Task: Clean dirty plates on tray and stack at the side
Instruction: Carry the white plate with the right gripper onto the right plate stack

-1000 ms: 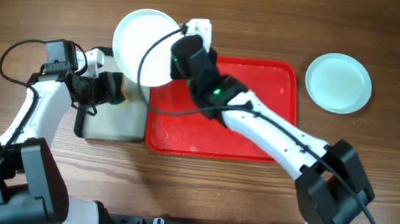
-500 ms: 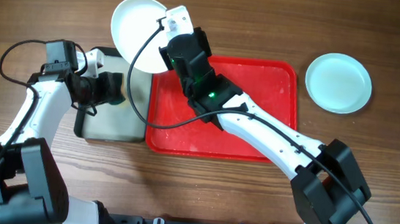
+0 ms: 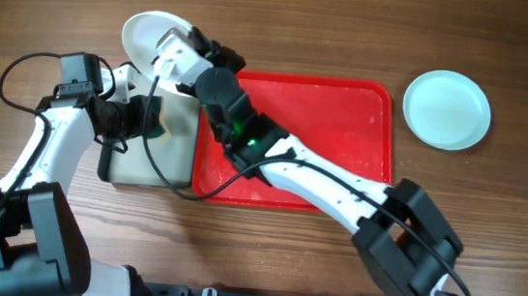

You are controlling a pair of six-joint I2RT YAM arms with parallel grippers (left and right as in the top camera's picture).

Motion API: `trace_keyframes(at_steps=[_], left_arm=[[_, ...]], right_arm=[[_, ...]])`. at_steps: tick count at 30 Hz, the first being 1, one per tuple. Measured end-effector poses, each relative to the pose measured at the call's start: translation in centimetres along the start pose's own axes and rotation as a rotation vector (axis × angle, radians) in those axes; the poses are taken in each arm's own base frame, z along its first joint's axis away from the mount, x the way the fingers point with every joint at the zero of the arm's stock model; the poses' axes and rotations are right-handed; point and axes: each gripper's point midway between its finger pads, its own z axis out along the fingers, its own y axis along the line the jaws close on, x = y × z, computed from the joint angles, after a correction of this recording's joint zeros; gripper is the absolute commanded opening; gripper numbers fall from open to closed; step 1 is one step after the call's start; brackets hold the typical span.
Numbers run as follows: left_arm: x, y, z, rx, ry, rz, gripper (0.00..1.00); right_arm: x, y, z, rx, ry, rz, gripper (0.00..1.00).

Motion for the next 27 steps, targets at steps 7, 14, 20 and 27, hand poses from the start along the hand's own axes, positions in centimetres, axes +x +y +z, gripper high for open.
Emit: trace_keyframes(at_steps=[7,14,20,27], left_arm=[[0.0,0.0,0.0,0.0,0.0,0.001,0.04],[0.0,0.0,0.0,0.0,0.0,0.003,0.04],[0.0,0.0,0.0,0.0,0.0,0.003,0.04],[0.0,0.0,0.0,0.0,-0.001,0.003,0.04]], right_arm=[[-1.9,-0.4,-0.3,0.039,-0.065,-0.139,0.04],[-2.6,-0.2,-0.4,0.028,-0.102,-0.2,0.04],[-2.4,0.2,-0.3,0.009,-0.096,-0.22,0.04],[-0.1,0.8,0.0,-0.029,-0.011,-0.071,0.04]])
